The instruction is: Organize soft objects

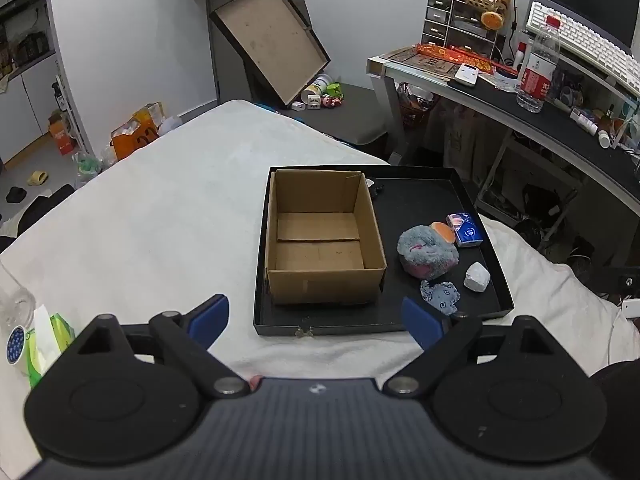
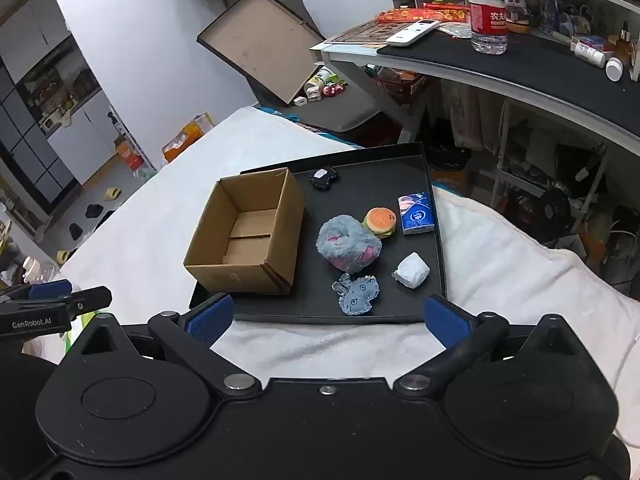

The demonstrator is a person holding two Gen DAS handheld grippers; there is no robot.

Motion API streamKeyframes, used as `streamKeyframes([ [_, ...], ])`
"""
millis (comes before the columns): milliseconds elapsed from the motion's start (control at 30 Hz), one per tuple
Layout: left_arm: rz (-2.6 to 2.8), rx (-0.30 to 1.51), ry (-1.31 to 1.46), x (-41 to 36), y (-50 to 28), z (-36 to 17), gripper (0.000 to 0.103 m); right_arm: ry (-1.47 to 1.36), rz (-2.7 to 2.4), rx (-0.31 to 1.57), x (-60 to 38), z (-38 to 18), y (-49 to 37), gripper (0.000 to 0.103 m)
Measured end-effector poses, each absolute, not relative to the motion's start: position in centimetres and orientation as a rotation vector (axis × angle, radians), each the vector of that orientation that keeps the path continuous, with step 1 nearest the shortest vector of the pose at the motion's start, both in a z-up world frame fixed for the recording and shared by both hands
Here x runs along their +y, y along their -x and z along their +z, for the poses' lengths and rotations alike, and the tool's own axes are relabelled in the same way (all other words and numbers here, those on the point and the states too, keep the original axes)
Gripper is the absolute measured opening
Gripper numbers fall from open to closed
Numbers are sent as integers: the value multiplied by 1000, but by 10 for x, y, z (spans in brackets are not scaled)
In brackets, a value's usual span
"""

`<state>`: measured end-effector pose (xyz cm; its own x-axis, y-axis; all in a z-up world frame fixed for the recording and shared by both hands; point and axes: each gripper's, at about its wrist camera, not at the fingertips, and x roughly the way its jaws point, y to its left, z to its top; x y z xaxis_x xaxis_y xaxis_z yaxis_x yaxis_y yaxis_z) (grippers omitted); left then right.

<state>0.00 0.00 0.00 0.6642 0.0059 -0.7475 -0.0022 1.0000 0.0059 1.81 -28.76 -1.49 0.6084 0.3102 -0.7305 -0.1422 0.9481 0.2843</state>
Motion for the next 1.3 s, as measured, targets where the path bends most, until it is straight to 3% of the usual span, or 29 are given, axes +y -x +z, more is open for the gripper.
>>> streamKeyframes([
  [1300,-28,852,38,-5,0,-3,93,-220,303,908,-275,-14,-12,103],
])
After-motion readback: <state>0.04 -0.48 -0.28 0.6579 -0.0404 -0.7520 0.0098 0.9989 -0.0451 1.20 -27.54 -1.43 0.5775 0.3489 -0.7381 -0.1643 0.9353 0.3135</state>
